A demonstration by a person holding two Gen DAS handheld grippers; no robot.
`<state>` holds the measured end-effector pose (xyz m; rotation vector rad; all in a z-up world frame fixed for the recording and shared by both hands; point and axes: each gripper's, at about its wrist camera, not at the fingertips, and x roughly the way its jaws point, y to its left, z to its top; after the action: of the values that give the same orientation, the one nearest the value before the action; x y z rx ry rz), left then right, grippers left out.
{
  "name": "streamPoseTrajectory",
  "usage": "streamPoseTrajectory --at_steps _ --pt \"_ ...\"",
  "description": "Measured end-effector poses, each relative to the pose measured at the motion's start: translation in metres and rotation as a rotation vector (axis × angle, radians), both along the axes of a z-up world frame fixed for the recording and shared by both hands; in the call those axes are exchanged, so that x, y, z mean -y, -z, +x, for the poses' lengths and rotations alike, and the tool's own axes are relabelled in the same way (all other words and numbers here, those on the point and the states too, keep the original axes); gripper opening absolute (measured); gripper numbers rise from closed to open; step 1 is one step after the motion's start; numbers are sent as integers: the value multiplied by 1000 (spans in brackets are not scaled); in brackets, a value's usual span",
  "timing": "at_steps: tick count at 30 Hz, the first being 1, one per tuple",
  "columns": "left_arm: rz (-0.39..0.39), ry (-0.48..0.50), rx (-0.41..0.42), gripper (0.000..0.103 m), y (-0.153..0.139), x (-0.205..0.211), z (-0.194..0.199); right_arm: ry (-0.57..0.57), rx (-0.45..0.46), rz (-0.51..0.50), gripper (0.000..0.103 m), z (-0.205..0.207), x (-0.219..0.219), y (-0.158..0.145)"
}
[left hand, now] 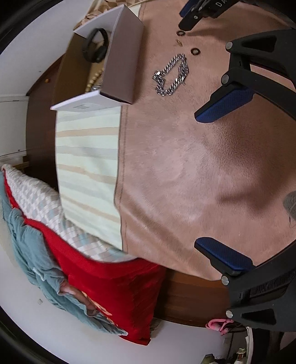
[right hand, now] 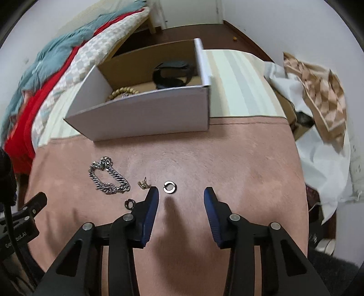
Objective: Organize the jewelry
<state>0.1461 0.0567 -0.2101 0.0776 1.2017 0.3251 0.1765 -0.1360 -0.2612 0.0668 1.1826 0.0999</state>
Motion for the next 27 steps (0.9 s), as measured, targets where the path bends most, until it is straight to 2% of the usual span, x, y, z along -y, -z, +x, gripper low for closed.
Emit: streamPoseTrajectory --at_steps 5,7,8,13,20,24,27 --pt "6 -6 -24 103 11 -3 5 -64 21 -81 31 4 -19 10" --pt "8 -6 -28 103 13 -3 5 -82 38 -112 15 4 -24 9" --pt "6 -3 -30 103 14 -1 5 -92 46 -123 13 4 -26 10" --pt "-37 31 -26 102 14 14 5 -47 37 -82 13 1 -12 5" --pt "-234 132 -59 101 21 70 11 86 24 -35 13 -15 40 -10" --pt "-246 188 -58 93 24 100 16 133 19 -35 13 -23 61 -12" --pt "-235 226 -56 80 26 117 19 149 13 -42 13 -28 70 -11"
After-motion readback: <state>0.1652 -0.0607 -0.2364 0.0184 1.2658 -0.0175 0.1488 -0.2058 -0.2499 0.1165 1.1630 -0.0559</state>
